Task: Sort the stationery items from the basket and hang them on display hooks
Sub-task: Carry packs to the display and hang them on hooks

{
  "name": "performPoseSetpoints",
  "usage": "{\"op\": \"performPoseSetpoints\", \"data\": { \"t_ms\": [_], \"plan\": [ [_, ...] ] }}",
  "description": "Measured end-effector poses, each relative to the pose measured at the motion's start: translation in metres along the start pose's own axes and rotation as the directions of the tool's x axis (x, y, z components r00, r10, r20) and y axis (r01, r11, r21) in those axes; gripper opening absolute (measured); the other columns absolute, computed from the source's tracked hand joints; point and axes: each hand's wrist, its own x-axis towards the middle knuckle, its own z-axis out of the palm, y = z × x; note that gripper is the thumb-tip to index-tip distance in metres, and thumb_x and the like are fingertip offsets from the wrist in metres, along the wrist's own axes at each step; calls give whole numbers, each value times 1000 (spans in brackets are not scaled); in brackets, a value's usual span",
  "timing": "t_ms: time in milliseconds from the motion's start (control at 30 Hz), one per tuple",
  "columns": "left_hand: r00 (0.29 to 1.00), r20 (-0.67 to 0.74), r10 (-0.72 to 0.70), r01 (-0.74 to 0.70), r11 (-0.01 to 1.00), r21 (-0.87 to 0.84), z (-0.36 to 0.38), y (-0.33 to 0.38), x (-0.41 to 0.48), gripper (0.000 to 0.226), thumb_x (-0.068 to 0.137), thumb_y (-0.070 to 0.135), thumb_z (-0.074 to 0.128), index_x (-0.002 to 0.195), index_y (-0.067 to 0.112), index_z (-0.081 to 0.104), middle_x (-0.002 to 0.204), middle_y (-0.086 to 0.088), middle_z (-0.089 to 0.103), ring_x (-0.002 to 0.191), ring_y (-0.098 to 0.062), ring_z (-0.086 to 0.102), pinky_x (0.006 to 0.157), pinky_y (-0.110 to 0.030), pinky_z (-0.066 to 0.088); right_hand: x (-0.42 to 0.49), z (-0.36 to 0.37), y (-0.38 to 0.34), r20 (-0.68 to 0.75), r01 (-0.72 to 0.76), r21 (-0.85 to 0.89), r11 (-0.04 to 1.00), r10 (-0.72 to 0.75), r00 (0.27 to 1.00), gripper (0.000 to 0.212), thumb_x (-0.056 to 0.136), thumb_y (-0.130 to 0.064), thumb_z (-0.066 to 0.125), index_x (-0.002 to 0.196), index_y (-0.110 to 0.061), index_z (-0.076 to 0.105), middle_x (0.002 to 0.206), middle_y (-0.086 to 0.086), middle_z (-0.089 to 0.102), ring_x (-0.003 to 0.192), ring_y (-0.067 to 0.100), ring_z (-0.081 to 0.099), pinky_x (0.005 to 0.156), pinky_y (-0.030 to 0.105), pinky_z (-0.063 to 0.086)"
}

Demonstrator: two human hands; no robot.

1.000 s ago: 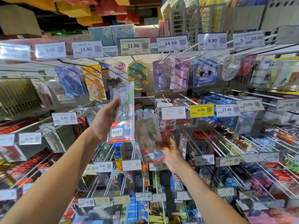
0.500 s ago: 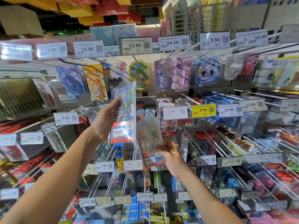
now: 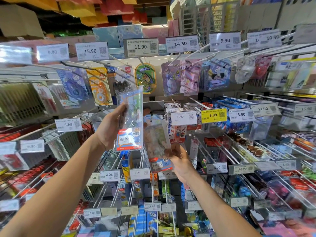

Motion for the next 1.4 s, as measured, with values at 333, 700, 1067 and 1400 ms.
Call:
{"op": "performPoseSetpoints", "data": {
  "t_ms": [333,700,1067,1400],
  "plan": [
    [1000,-6,-26,26,999,-18,-2,-1,2,57,103,47,47,150,15,52,152,-21,51,142,-42,47,120,-59,33,2,6,1,-82,-13,-71,997,7,997,18,99,11,52,89,-4,52,101,15,57,101,27,52,89,42,39],
    [995,-95,19,-14,999,49,3,0,1,58,104,44,46,151,10,50,155,-17,50,146,-35,42,124,-54,26,16,12,1,-119,103,-222,970,-132,984,18,92,19,48,90,2,53,91,17,53,88,23,52,82,40,41],
    [999,0,-45,45,999,-28,2,3,-1,63,98,49,54,150,13,53,157,-21,45,146,-45,39,123,-61,28,6,9,16,-178,160,-469,868,-271,946,15,99,-32,65,84,-28,63,83,-7,69,74,1,65,66,32,51],
    [996,-75,53,-49,997,53,9,4,-1,62,101,42,48,150,5,49,147,-13,53,142,-34,45,127,-55,21,3,12,16,-166,205,-548,811,-345,924,19,99,-17,61,82,-15,52,76,11,62,71,26,61,64,41,49]
  ]
}}
